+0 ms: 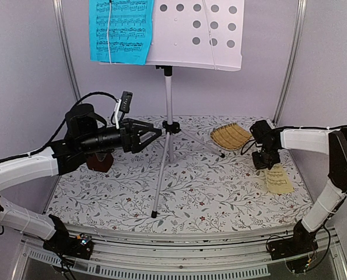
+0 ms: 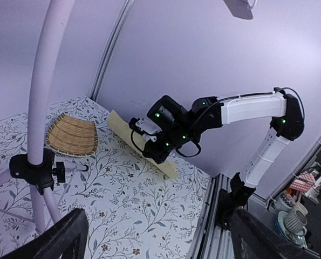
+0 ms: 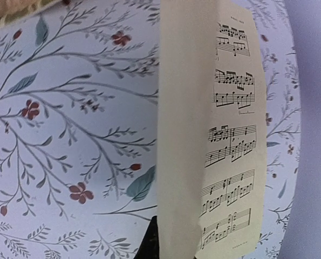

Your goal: Pack up the instrument practice props

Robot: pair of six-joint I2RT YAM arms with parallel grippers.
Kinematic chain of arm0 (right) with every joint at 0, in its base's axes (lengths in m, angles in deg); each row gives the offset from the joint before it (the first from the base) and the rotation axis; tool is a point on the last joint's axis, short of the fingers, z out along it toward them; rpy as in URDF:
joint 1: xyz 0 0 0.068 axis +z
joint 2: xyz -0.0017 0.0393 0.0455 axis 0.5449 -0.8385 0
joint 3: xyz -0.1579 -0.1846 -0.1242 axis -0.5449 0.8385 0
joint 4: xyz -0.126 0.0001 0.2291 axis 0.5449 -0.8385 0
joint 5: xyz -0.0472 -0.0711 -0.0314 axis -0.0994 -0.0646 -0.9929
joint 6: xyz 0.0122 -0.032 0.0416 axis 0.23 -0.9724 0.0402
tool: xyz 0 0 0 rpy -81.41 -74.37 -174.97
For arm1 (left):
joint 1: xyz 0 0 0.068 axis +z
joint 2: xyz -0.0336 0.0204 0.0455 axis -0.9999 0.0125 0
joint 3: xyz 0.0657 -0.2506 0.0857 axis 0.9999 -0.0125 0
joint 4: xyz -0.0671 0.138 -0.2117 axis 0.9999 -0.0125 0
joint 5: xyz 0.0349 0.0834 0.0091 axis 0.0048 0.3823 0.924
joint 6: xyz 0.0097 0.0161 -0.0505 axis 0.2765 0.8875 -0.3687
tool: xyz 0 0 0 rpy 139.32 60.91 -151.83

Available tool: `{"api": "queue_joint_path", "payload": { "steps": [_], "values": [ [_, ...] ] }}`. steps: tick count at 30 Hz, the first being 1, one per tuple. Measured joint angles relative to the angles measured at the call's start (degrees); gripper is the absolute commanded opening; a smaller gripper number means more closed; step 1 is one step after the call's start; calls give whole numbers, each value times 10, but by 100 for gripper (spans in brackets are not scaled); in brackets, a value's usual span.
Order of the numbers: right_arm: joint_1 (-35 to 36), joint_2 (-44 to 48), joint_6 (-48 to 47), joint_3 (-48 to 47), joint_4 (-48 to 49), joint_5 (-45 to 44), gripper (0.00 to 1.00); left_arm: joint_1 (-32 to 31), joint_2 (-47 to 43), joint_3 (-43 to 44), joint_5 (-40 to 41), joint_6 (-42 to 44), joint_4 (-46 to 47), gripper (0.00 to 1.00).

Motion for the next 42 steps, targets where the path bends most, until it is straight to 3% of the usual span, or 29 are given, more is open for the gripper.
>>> {"api": "queue_joint_path", "payload": {
  "steps": [8,15,21,28,34,42],
  "values": [
    [45,-26,2,-5,-40,80,6,11,0,-5,16,-1,-1,94],
    [51,-22,13,-5,-48,136,62,21,9,-21,29,-3,-5,94],
    [51,50,9,-13,-59,178,88,24,19,-46,35,-13,-1,93],
    [50,160,3,-20,-18,227,93,26,101,-50,39,-31,23,88],
    [46,234,5,35,76,276,95,30,179,-46,45,-42,35,83],
    [36,289,14,70,158,322,95,41,247,-3,30,-53,60,55]
  ]
}}
